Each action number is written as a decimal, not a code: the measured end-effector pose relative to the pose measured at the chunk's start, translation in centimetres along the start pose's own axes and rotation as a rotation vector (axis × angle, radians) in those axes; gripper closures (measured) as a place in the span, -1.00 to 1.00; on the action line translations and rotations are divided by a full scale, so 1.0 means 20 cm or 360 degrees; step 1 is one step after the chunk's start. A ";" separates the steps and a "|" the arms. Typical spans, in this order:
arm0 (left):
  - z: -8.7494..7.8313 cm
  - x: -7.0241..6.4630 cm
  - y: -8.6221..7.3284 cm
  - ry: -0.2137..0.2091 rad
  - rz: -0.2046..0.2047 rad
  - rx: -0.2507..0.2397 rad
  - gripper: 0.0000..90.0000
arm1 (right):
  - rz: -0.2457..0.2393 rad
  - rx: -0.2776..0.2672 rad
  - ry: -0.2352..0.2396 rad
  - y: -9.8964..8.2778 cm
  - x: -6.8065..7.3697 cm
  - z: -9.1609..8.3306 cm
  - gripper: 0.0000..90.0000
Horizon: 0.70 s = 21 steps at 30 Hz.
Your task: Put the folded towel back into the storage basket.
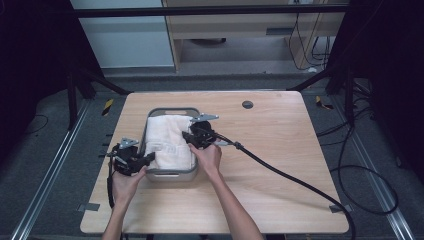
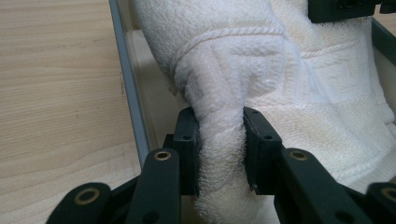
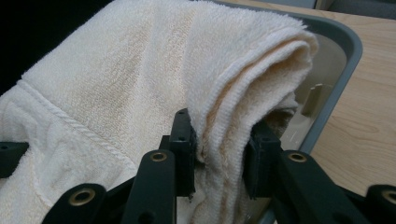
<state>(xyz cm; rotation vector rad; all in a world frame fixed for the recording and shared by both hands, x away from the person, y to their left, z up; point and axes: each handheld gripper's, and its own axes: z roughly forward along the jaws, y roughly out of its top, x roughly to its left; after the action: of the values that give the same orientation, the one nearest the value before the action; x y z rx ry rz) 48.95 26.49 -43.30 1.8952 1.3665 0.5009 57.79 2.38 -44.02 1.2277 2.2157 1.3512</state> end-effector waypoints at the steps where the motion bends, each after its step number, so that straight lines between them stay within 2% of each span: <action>1: 0.00 0.00 0.00 0.0004 0.0003 0.0007 0.53 | -0.0006 0.0004 -0.0004 0.00 0.00 0.00 0.53; 10: 0.02 0.00 0.00 0.0035 0.0015 0.0038 0.47 | -0.0021 0.0027 -0.0010 -0.01 0.00 0.01 0.50; 21: 0.02 -0.02 0.01 0.0051 0.0023 0.0049 0.27 | -0.0070 0.0023 -0.0014 -0.02 0.00 0.01 0.38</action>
<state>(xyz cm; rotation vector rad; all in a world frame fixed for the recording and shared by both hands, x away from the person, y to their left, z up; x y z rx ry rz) 49.13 25.95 -43.43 1.9307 1.3897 0.5219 57.73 2.53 -44.46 1.1808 2.2365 1.3129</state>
